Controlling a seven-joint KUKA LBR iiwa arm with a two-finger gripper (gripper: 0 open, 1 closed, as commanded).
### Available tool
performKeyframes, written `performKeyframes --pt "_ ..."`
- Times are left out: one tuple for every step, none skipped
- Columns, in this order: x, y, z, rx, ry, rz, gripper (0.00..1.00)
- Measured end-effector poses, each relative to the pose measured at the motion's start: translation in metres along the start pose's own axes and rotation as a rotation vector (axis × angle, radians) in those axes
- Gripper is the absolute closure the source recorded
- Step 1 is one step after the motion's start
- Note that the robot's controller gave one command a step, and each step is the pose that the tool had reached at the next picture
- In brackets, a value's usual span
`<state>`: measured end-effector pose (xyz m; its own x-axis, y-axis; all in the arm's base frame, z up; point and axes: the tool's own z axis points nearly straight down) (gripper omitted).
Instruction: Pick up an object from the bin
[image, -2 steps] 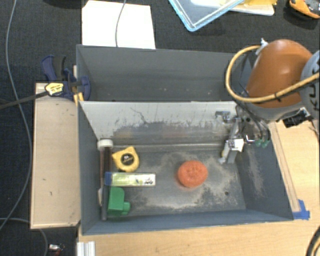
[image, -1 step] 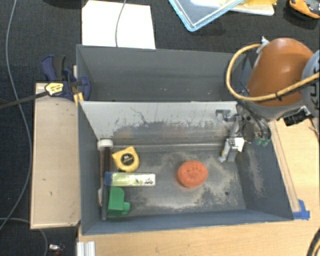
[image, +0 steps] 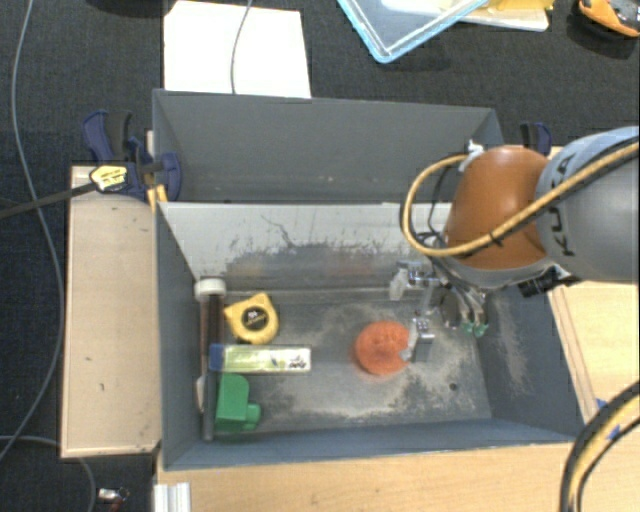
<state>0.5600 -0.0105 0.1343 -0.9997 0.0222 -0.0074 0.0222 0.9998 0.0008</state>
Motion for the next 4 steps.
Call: performKeyframes --pt "0.012 0.016 0.000 0.002 -0.005 -0.035 0.00" --pt "0.016 0.021 0.004 0.000 -0.001 0.030 0.00" --pt "0.015 0.015 0.067 0.001 -0.005 0.048 0.00" --pt "0.014 0.020 0.063 -0.001 -0.011 0.101 1.00"
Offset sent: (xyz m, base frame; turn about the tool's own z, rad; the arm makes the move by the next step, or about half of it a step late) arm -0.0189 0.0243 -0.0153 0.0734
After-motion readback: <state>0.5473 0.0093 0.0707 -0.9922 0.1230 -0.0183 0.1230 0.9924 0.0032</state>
